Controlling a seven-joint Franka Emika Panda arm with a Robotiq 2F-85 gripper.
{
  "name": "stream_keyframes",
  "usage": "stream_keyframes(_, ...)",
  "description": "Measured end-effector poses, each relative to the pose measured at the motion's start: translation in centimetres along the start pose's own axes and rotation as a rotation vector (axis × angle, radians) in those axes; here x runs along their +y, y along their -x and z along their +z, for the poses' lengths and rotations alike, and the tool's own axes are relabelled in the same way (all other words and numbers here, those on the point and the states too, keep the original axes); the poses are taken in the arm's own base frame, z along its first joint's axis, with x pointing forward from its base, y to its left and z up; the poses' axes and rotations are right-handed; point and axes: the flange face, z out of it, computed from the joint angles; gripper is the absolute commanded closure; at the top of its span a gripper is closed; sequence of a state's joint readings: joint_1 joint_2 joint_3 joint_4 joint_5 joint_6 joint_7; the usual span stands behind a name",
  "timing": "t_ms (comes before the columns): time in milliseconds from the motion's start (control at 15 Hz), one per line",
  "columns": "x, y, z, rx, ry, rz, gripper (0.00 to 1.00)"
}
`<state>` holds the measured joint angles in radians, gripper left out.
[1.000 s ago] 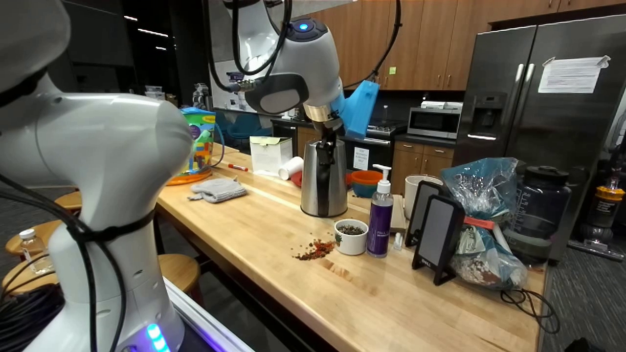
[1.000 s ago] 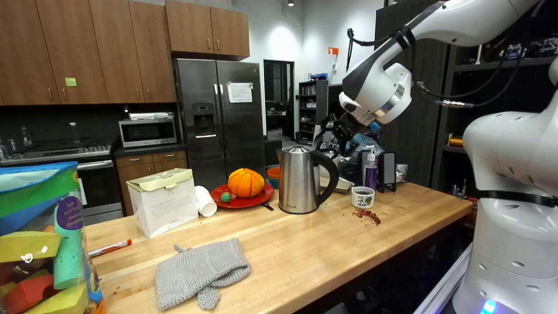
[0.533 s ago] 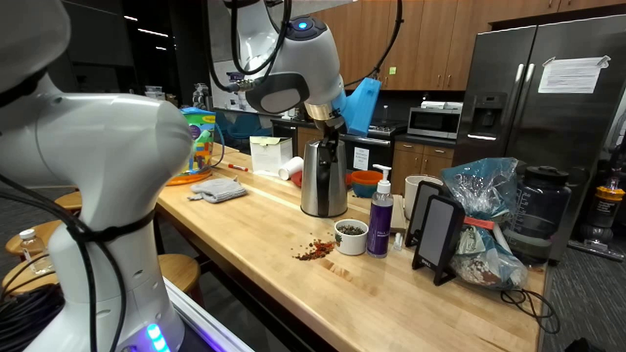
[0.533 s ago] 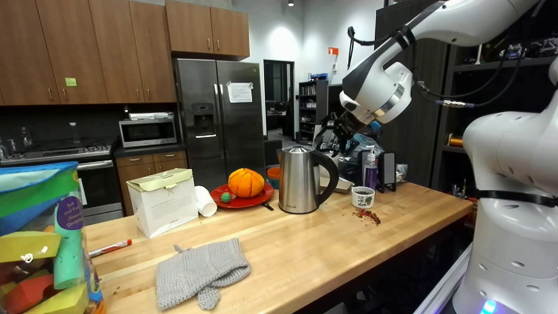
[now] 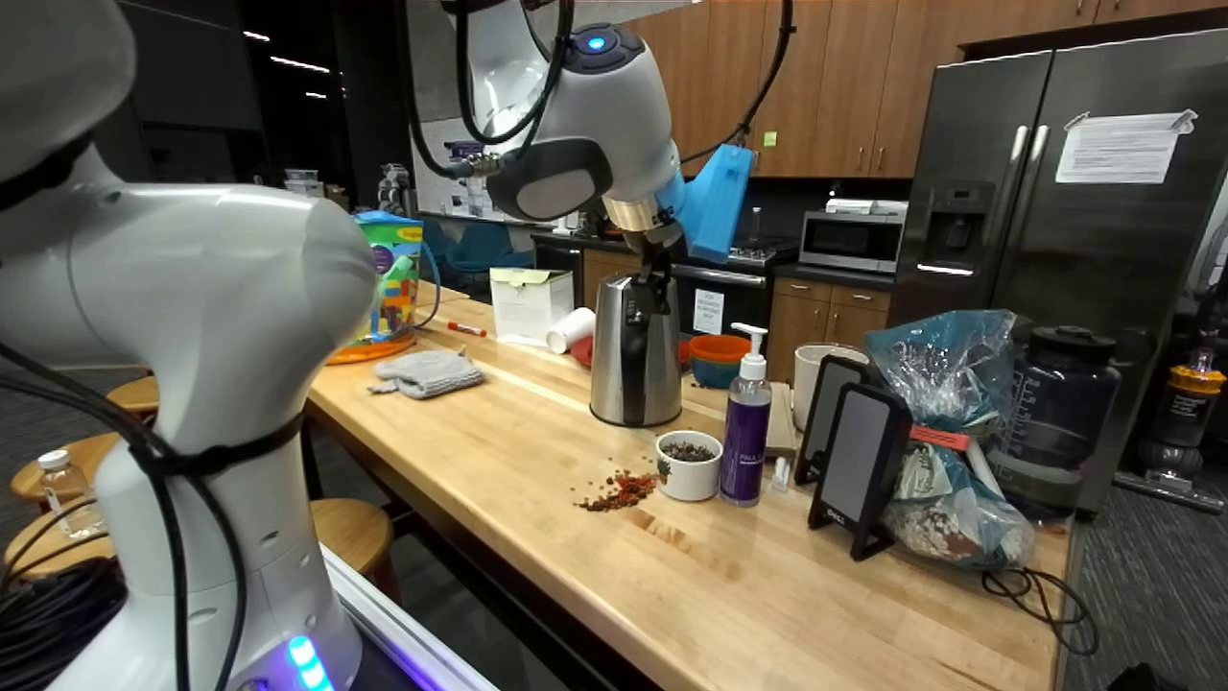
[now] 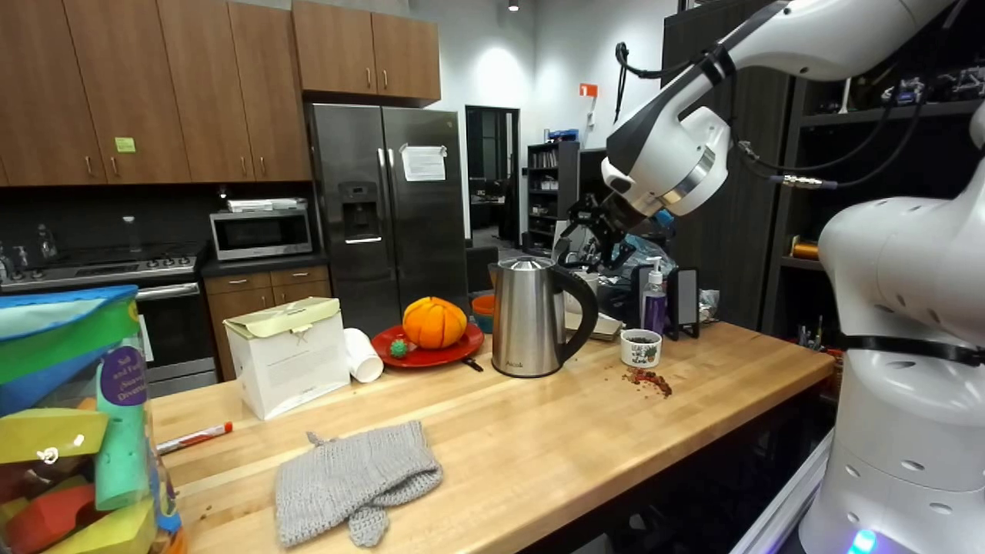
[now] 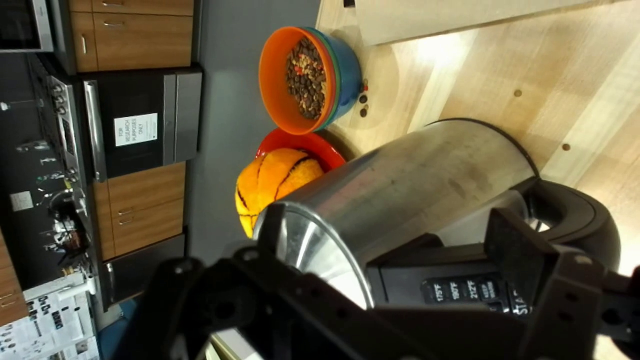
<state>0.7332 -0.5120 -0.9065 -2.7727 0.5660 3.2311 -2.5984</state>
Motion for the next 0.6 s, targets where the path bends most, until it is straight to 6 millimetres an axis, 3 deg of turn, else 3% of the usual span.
stream_keyframes(333,0.4,-0.1,-0.7,0.037,-0.027,-0.050,0.00)
stream_keyframes(600,1.2,0.2,-2.6,0.070,-0.038,-0.091,0.00)
